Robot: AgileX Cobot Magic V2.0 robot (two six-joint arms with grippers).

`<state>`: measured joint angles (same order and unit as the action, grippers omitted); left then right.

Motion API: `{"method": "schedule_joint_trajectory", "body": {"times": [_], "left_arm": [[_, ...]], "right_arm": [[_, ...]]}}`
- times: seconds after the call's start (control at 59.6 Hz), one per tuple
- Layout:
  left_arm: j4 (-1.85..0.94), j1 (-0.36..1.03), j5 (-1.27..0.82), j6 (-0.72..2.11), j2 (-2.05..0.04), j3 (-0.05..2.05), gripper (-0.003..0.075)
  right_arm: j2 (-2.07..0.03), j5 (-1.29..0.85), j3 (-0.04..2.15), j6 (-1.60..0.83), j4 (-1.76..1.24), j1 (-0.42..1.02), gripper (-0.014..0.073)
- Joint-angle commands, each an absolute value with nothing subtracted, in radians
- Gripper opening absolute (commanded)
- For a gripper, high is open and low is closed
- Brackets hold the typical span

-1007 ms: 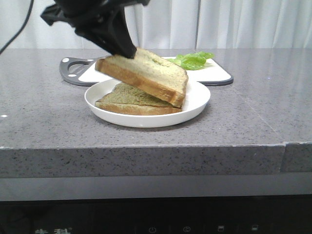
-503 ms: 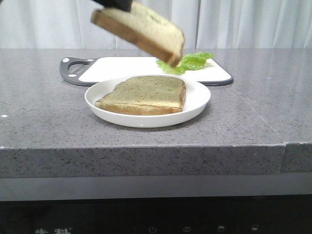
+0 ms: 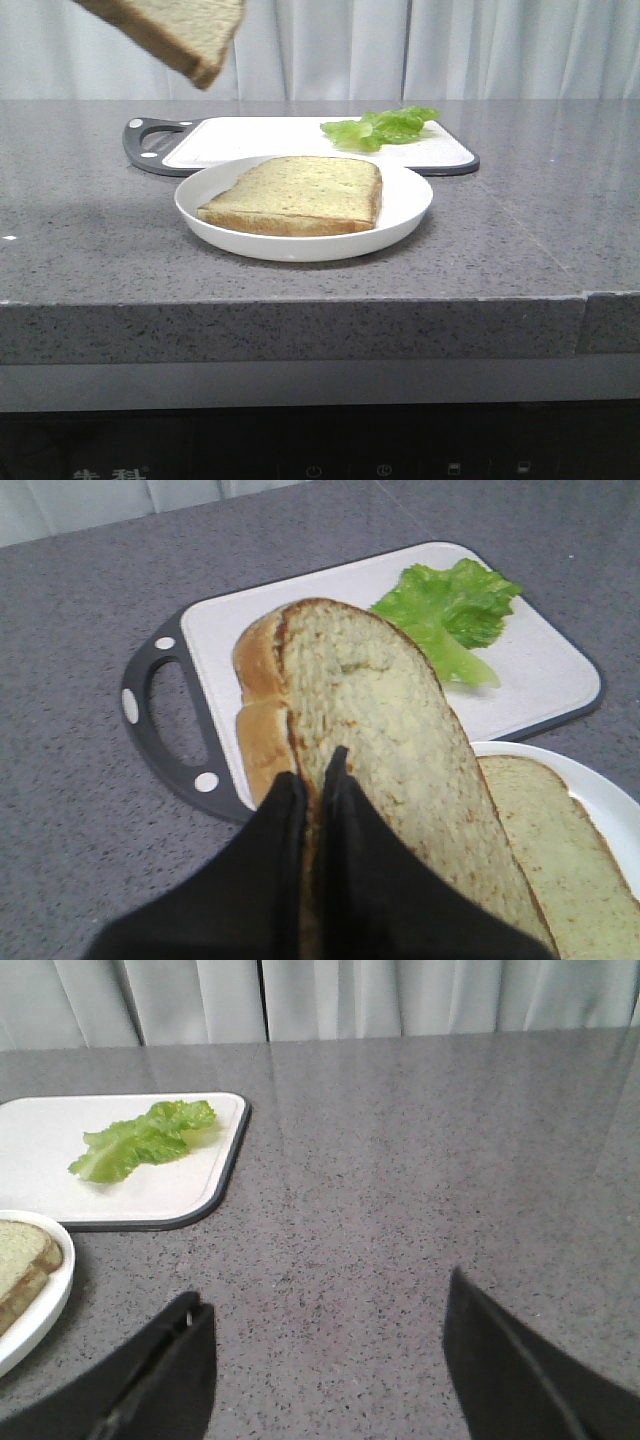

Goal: Left arm grabs bread, right arm adds lettuce
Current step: 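Lift the top bread slice with the left gripper and move it aside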

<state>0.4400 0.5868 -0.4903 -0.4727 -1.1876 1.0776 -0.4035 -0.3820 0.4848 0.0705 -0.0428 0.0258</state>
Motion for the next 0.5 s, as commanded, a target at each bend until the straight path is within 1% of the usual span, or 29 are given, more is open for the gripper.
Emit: {"method": "schedule_joint_trajectory", "body": {"times": [0.0, 0.185, 0.386, 0.487], "left_arm": [[0.558, 0.587, -0.405, -0.581, -1.121, 1.064, -0.0021], [0.741, 0.587, -0.405, -0.785, -1.035, 0.976, -0.0021], [0.764, 0.587, -0.402, -0.814, -0.95, 0.899, -0.0021], [0.757, 0.587, -0.402, -0.814, -0.924, 0.884, -0.0021]], "right_arm": [[-0.472, -0.31, 0.533, 0.063, -0.029, 0.024, 0.0504], [-0.644, -0.306, 0.615, 0.008, -0.029, 0.064, 0.0504], [-0.915, -0.292, 0.776, -0.065, -0.029, 0.151, 0.0504], [-1.055, -0.285, 0.877, -0.07, -0.029, 0.165, 0.0504]]}}
